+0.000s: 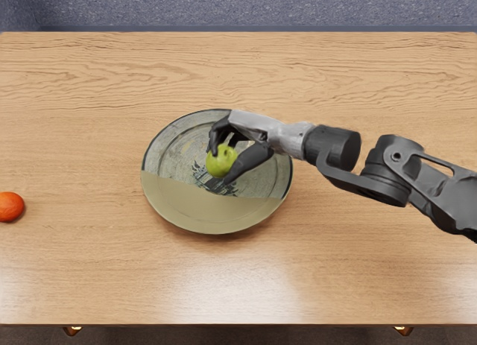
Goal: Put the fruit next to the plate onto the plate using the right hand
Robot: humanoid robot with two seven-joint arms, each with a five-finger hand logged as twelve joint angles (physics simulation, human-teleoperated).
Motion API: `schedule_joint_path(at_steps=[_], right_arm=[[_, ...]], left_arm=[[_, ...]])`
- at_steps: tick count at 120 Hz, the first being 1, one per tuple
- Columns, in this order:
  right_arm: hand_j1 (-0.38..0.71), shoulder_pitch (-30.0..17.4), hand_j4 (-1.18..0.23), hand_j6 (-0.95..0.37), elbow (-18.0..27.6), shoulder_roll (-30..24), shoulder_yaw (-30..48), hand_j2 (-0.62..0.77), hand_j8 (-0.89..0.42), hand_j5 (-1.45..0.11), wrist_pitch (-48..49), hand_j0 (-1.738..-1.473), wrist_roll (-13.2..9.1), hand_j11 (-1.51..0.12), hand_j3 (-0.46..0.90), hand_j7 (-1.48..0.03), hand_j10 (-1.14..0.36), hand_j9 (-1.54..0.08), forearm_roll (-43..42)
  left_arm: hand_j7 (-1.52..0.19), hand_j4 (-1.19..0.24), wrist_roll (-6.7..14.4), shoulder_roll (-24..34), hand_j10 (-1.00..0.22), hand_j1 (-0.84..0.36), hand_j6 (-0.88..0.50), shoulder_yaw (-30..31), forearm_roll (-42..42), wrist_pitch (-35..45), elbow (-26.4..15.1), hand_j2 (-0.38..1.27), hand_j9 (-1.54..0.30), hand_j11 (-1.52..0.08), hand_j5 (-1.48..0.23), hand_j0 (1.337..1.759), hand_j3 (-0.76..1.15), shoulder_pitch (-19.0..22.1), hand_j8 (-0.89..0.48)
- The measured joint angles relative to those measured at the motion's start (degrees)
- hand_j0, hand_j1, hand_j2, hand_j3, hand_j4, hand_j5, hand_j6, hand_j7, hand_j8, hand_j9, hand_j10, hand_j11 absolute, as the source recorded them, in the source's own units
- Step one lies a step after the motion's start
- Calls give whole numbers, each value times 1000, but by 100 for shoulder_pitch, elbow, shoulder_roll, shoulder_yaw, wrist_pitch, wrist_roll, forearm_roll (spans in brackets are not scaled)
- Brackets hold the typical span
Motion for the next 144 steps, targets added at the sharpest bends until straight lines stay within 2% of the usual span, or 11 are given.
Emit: schedule_joint_path(at_steps=[29,51,61,83,106,120,144], right_arm=[[292,305,-770,-389,-310,386,-449,344,-224,-1273,-21,-1657,-33,-1281,3,-1105,-472,-1263,-430],[291,415,-762,-394,-422,480,-568,340,-236,-1240,-23,-1657,-53,-1254,2,-1086,-477,-1237,-475],[262,425,-717,-441,-437,484,-569,297,-289,-1139,-30,-1658,-54,-1166,2,-1011,-522,-1141,-454],[195,431,-585,-531,-471,443,-527,132,-400,-840,-48,-1658,-52,-867,0,-790,-629,-842,-257],[96,431,-423,-403,-497,331,-502,14,-351,-581,-30,-1658,-32,-591,0,-561,-440,-581,75],[-19,431,-304,-293,-491,152,-442,-5,-264,-413,-1,-1658,16,-419,0,-402,-314,-413,453],[-186,407,-148,-144,-496,-331,-167,-8,-132,-198,636,-1658,246,-200,0,-194,-151,-198,1752]], left_arm=[[-304,-234,0,0,-233,68,-234,0,2,0,0,47,-304,-304,-304,1658,0,0,-233],[-304,-234,-1,0,-233,68,-234,0,0,0,0,47,-304,-304,-304,1658,0,0,-233],[-304,-234,-1,0,-233,68,-233,0,0,0,0,47,-304,-304,-304,1658,0,0,-233],[-304,-234,0,0,-233,69,-233,1,-1,0,0,47,-304,-304,-304,1658,0,0,-233],[-304,-234,-1,0,-233,69,-234,1,0,0,0,47,-304,-304,-304,1658,0,0,-233],[-304,-234,0,0,-233,69,-234,1,0,0,0,47,-304,-304,-304,1658,0,0,-234],[-304,-234,0,0,-234,69,-234,1,1,0,0,47,-304,-304,-304,1658,0,0,-234]])
